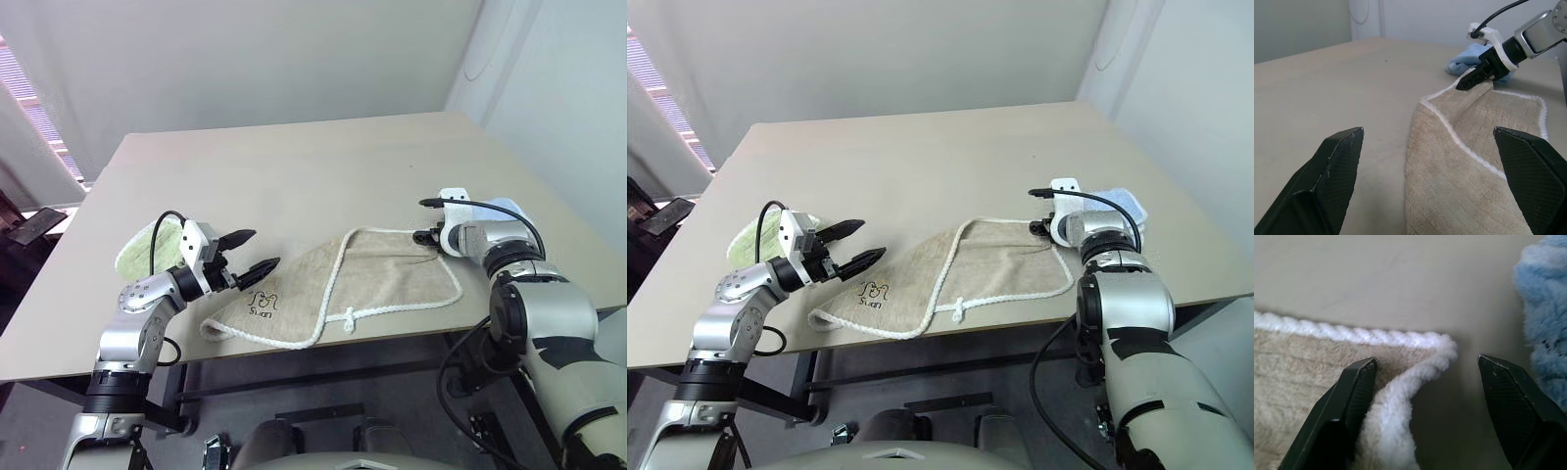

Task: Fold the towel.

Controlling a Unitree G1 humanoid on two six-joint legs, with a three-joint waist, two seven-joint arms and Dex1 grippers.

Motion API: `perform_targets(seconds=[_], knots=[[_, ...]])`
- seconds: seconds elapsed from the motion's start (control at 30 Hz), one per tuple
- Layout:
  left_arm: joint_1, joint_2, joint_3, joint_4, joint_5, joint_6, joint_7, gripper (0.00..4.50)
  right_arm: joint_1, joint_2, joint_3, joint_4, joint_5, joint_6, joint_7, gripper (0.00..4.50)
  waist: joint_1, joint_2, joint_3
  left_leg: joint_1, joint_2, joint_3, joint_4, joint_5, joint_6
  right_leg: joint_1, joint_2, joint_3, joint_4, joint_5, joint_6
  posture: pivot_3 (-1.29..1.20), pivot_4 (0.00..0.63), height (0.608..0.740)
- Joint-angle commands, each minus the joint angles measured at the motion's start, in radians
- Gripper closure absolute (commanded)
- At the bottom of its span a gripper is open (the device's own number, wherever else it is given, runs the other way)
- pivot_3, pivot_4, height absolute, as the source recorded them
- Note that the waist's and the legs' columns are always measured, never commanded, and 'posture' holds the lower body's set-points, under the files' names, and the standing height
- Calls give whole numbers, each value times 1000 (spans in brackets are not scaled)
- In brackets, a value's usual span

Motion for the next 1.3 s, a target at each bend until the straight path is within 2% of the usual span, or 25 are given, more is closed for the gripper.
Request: perform_targets(seconds=[0.03, 0.2, 0.33, 0.53, 0.7, 0.9, 1.1, 1.3], knots=[[-13, 13, 22, -6, -3, -17, -5, 0, -19, -8, -30, 1, 14, -25, -19, 1046, -1, 0, 0, 0, 0, 0, 0, 0, 0, 0, 0, 0, 0, 0, 0, 0, 0, 736], [-17, 7, 13, -5, -2, -20, -3, 0, -29, -9, -63, 6, 25, -26, -28, 1046, -1, 0, 0, 0, 0, 0, -1, 0, 0, 0, 0, 0, 0, 0, 0, 0, 0, 736], [-14, 10, 10, -8, 1, -18, -5, 0, -36, -6, -76, 6, 31, -40, -31, 2241, -1, 0, 0, 0, 0, 0, 0, 0, 0, 0, 0, 0, 0, 0, 0, 0, 0, 736], [2, 33, 9, -41, -12, 18, -21, 0, -43, -13, -112, -3, 52, -85, -44, 4490, -1, 0, 0, 0, 0, 0, 0, 0, 0, 0, 0, 0, 0, 0, 0, 0, 0, 736], [70, 114, 4, -198, -78, 147, -71, 0, -35, -11, -129, -14, 70, -114, -20, 4490, -7, 1, 0, 0, 0, 0, -1, 0, 0, -1, 0, 0, 0, 0, 0, 0, 0, 736], [110, 180, -83, -365, -120, 315, -96, 0, -39, 26, -133, -35, 92, -129, 12, 4490, -19, 1, 1, 0, 0, 0, -1, 0, 0, 1, 0, 0, 0, 0, 0, 0, 0, 736], [51, 203, -215, -344, 11, 250, -135, 0, -34, 69, -104, -52, 81, -127, 4, 4490, -25, 2, 1, 1, 0, 0, 0, 1, -1, 1, 1, 0, 1, 0, 0, 0, 0, 736], [33, 240, -362, -243, 250, 18, -162, 0, -35, 90, -89, -64, 80, -129, -4, 4490, -25, 2, 1, 1, 0, -1, -1, 1, -1, 0, 1, 1, 1, 0, 0, 0, 0, 736]])
